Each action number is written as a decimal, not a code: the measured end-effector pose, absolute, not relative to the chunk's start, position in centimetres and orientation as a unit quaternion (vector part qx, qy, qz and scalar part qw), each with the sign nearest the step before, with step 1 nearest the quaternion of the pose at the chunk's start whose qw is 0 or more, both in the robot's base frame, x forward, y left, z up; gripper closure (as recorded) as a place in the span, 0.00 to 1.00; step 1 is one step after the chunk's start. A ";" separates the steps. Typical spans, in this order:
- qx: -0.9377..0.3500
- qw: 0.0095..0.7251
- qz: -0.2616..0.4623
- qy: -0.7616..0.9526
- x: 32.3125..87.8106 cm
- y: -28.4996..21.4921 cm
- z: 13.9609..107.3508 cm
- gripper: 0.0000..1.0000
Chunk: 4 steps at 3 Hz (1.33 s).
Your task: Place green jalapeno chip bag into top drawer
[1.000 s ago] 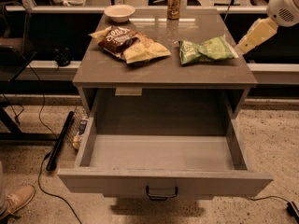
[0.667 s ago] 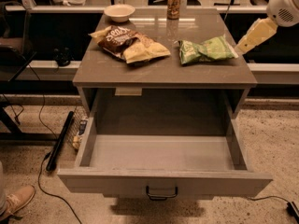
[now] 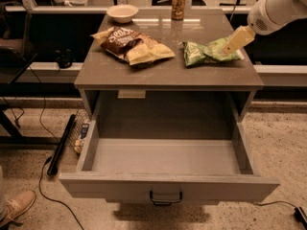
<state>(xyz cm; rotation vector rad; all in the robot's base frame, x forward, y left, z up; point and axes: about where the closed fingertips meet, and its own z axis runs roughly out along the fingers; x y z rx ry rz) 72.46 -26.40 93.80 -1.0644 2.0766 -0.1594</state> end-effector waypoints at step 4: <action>-0.309 0.379 0.058 0.870 77.4 -25.6 84.1 0.19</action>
Offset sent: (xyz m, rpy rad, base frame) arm 0.0542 -0.0055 -0.0825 0.3002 0.1074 -0.1634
